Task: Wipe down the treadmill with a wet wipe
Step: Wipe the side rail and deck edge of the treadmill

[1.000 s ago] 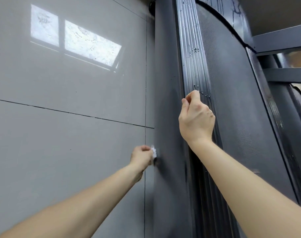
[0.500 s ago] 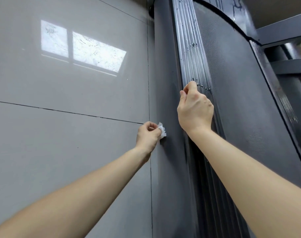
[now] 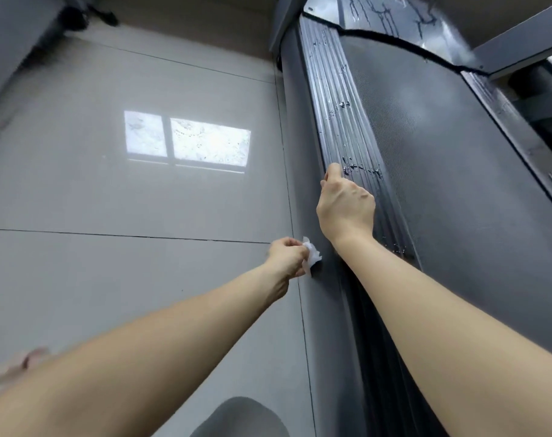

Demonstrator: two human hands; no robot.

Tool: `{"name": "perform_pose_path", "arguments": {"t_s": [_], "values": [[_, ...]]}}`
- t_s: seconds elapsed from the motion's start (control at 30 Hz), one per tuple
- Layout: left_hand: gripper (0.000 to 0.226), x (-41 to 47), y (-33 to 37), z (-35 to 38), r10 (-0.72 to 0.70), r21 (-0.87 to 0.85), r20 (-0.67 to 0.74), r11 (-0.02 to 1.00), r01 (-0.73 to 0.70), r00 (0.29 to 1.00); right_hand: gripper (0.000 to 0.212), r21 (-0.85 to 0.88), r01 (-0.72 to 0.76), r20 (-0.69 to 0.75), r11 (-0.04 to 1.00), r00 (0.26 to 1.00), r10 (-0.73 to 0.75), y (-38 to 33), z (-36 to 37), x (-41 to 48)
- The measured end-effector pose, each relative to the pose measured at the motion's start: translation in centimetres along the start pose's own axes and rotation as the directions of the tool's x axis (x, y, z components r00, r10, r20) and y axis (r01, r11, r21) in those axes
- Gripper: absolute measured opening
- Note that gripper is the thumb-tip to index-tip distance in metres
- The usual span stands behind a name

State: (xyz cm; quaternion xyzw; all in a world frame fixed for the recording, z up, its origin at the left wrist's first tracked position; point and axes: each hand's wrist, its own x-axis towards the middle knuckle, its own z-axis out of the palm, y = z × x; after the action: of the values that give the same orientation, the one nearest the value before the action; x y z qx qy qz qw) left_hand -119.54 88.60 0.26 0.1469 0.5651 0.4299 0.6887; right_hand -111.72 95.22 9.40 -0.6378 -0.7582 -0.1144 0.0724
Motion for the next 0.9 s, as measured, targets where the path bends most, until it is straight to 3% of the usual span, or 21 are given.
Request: {"name": "perform_pose_path", "arguments": {"t_s": [0.07, 0.17, 0.3, 0.53, 0.7, 0.8, 0.9], "values": [[0.015, -0.2, -1.7, 0.2, -0.023, 0.022, -0.054, 0.999, 0.024, 0.998, 0.005, 0.030, 0.008, 0.007, 1.000, 1.000, -0.009, 0.1, -0.1, -0.1], [0.016, 1.2, -4.1, -0.5, -0.174, -0.051, -0.027, 0.984, 0.173, 0.984, 0.013, 0.045, 0.017, -0.008, 0.999, 1.000, -0.016, 0.4, -0.2, -0.3], [0.011, 6.8, -1.1, 0.3, -0.276, -0.140, -0.058, 0.954, 0.266, 0.959, 0.015, 0.108, -0.008, -0.060, 0.994, 0.998, 0.015, 0.5, 0.4, -0.3], [0.015, 13.7, 8.7, 0.3, -0.140, -0.087, -0.069, 0.987, 0.134, 0.988, 0.015, 0.143, -0.072, 0.004, 0.987, 0.997, 0.073, 0.2, -0.4, -0.3], [0.006, 14.6, 7.0, -0.2, -0.126, -0.188, -0.041, 0.975, 0.116, 0.991, 0.014, 0.180, -0.067, 0.009, 0.981, 0.998, 0.066, 0.4, -0.5, -0.4], [0.021, 12.3, 3.1, -0.2, -0.215, -0.215, 0.097, 0.949, 0.232, 0.972, 0.014, 0.199, -0.068, -0.027, 0.978, 0.997, 0.075, 0.8, -0.2, -0.5], [0.032, 8.3, -0.2, -1.2, -0.347, -0.112, 0.247, 0.917, 0.382, 0.905, 0.015, 0.210, -0.076, -0.038, 0.975, 0.996, 0.085, 0.7, -0.2, -0.2]]}}
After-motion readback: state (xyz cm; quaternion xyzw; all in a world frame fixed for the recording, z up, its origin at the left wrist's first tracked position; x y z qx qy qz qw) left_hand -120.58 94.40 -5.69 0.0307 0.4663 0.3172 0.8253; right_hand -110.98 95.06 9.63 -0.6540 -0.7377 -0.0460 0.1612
